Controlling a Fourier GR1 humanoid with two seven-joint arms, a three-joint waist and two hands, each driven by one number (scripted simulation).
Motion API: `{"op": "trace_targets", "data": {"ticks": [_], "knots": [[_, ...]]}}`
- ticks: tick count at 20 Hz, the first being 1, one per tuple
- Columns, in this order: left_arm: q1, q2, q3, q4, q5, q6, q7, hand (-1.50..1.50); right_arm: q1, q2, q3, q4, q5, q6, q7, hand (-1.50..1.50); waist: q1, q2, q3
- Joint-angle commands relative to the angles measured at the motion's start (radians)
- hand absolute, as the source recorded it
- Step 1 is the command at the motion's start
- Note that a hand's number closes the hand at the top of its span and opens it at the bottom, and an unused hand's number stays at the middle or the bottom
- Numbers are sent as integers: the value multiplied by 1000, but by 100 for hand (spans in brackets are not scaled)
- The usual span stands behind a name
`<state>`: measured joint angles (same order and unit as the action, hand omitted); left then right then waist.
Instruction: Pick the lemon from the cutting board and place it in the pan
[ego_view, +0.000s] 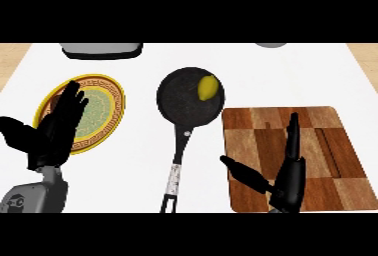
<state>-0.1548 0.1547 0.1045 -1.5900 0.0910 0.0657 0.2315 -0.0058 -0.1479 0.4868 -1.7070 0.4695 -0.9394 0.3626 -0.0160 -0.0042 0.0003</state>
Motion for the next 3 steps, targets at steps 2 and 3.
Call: {"op": "trace_targets", "data": {"ticks": [2, 3], "knots": [[-26, 10, 25, 44, 3, -17, -32, 0, 164, -25, 39, -127, 36, 9, -44, -150, 10, 3, 0], [-60, -11, 1, 55, -5, -3, -3, 0, 147, 3, 30, -122, 75, 22, -11, -150, 11, 4, 0]]}}
